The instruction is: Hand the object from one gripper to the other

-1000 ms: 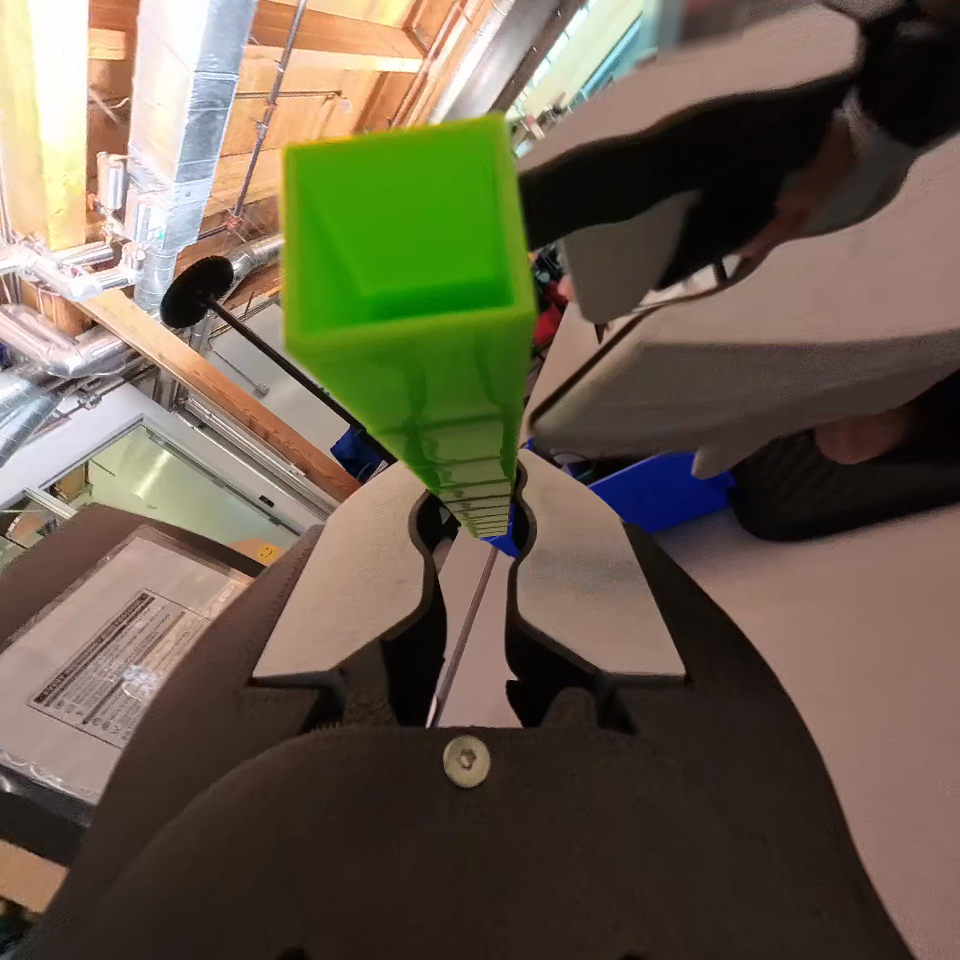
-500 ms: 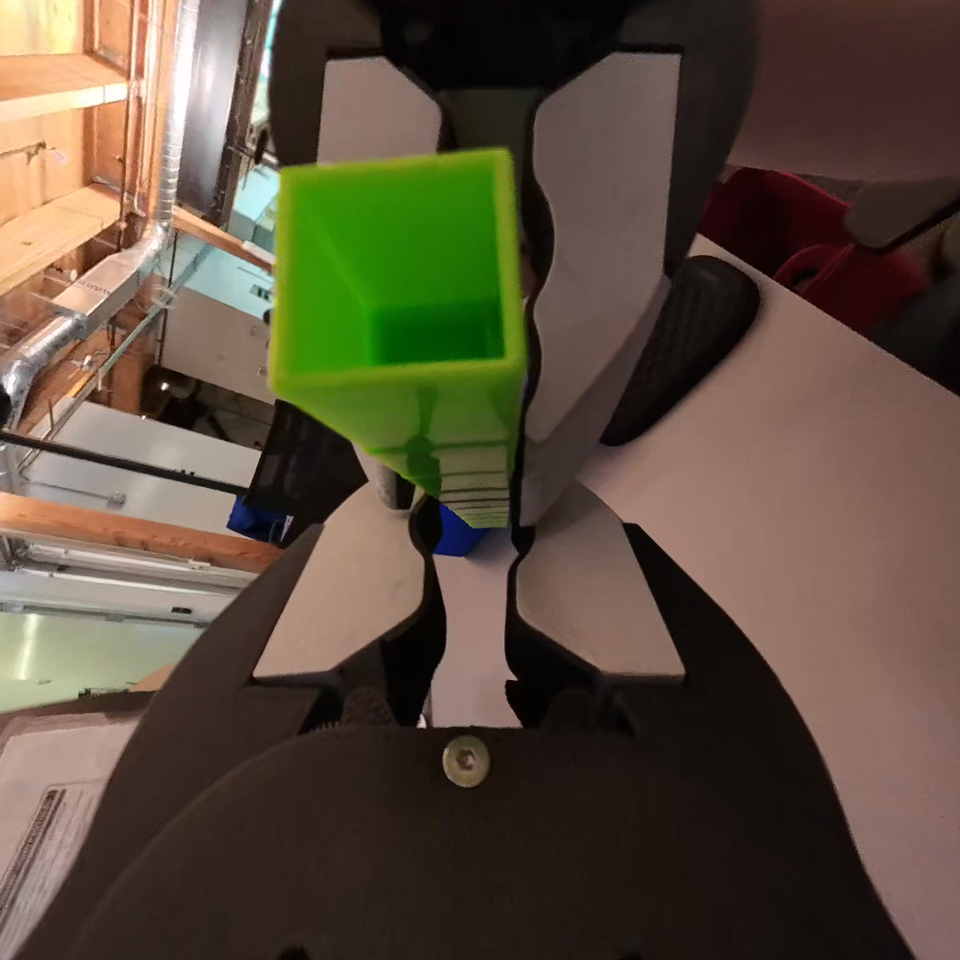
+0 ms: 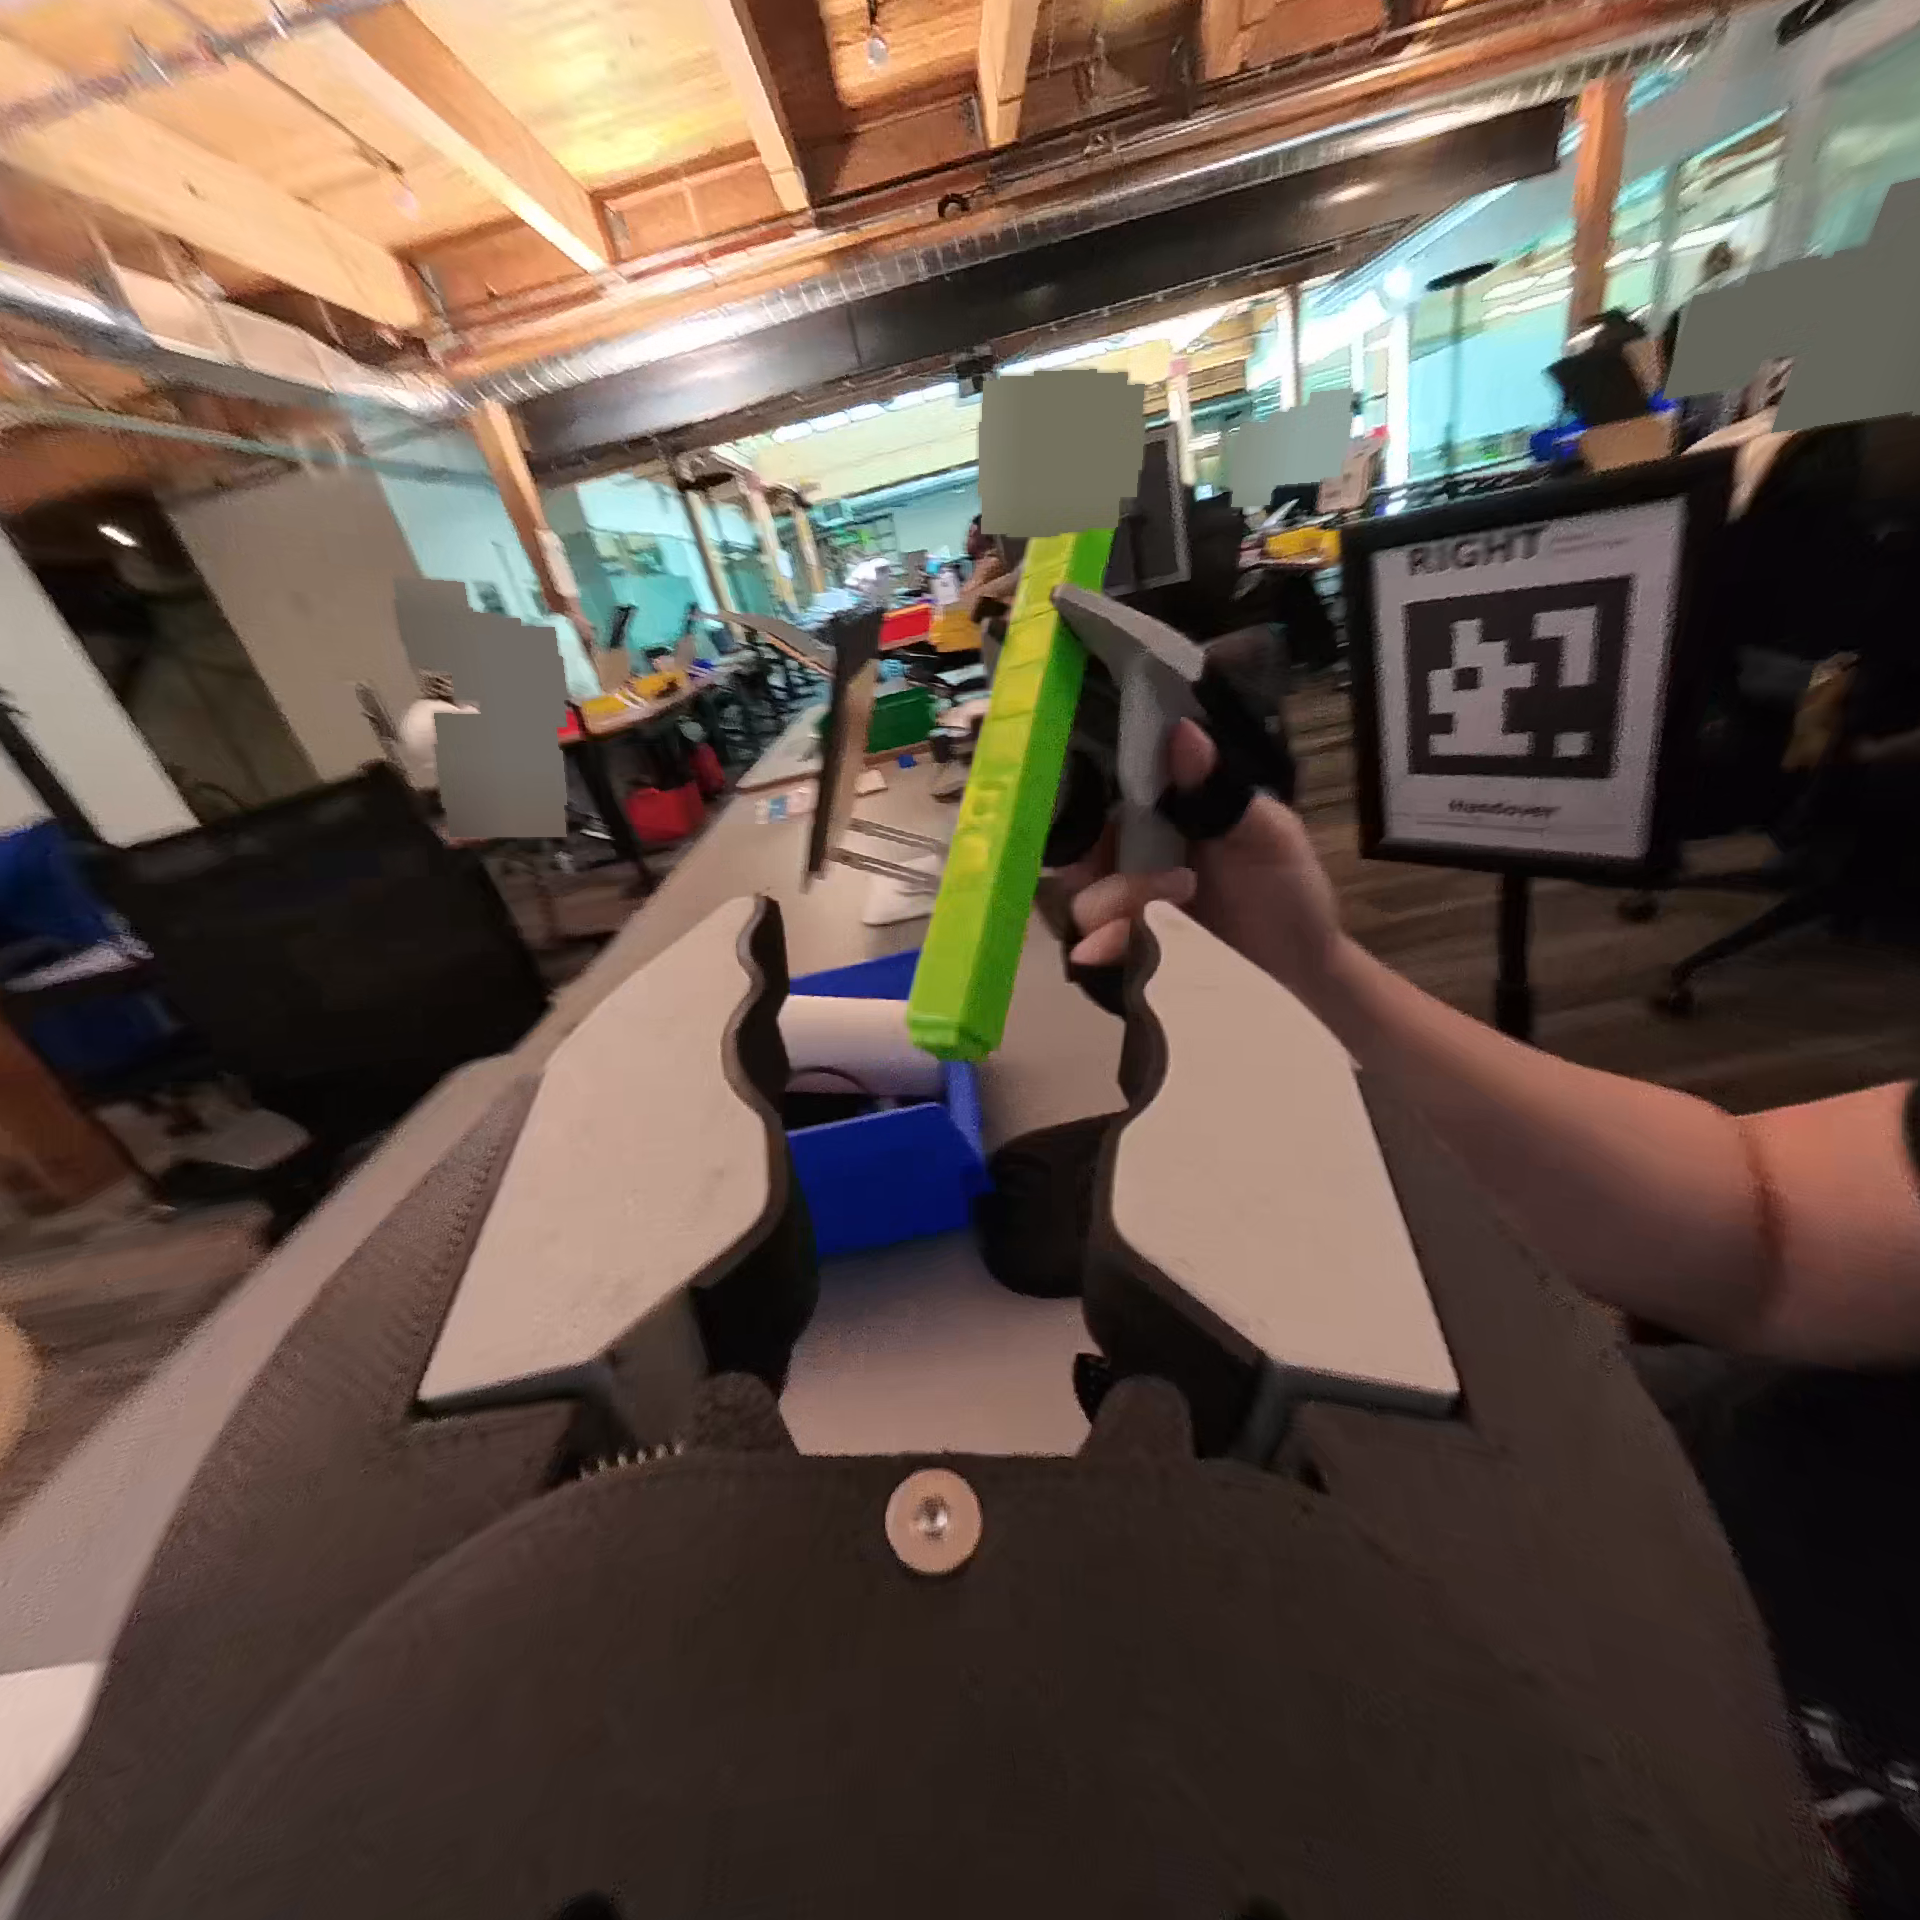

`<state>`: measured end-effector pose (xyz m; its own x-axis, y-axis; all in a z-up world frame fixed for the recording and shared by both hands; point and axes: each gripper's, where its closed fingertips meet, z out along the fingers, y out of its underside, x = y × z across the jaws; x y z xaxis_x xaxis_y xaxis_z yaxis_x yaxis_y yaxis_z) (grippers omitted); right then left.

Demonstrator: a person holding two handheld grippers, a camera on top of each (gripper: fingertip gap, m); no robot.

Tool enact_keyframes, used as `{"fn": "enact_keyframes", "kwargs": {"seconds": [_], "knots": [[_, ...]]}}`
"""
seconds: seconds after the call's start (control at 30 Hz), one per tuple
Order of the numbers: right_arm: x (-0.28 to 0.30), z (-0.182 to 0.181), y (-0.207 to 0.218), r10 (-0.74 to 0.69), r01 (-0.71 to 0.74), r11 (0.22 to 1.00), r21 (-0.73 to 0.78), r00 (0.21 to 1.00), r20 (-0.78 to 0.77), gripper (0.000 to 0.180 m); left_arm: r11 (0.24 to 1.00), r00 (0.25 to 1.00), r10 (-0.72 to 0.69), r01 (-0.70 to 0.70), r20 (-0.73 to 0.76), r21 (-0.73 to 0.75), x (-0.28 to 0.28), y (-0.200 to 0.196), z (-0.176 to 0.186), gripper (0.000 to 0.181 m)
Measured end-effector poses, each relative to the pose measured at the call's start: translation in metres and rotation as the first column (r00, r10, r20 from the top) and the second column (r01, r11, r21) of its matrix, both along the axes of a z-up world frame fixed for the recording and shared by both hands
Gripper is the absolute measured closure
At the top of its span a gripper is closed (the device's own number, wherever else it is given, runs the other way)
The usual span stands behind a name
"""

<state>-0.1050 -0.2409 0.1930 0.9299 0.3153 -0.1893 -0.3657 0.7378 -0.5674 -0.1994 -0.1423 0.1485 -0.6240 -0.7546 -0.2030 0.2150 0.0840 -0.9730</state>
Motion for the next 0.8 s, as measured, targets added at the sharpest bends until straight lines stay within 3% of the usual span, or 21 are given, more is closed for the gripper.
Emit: {"fn": "enact_keyframes", "kwargs": {"seconds": [0.1,0.2,0.4,0.67,0.7,0.77,0.8], "knots": [[0.013,-0.013,-0.005,0.137,-0.13,0.989,0.077,0.986,-0.099,0.156,0.99,0.988,-0.11,0.099,-0.111,-0.1,0.003,-0.008,-0.009,0.118],[0.003,-0.027,0.013,0.155,-0.156,0.988,-0.012,0.986,-0.065,0.156,0.978,0.962,-0.186,0.16,-0.202,-0.136,0.006,-0.018,-0.021,0.116],[-0.036,-0.036,0.04,0.226,-0.221,0.968,-0.117,0.974,0.031,0.156,0.985,0.971,-0.041,0.079,-0.238,0.154,0.019,-0.035,-0.061,0.113],[-0.073,-0.038,0.052,0.217,-0.186,0.968,-0.167,0.956,0.198,0.156,0.958,0.957,-0.087,0.156,-0.278,0.239,0.014,-0.041,-0.077,0.157],[-0.072,-0.038,0.051,0.173,-0.141,0.978,-0.156,0.961,0.217,0.155,0.959,0.961,-0.082,0.148,-0.265,0.24,0.014,-0.039,-0.075,0.158],[-0.072,-0.041,0.052,0.087,-0.042,0.984,-0.171,0.959,0.269,0.126,0.964,0.974,-0.048,0.103,-0.223,0.247,0.015,-0.034,-0.067,0.158],[-0.071,-0.047,0.054,0.06,0.006,0.978,-0.209,0.95,0.305,0.12,0.963,0.98,-0.027,0.079,-0.197,0.258,0.015,-0.029,-0.063,0.158]]}}
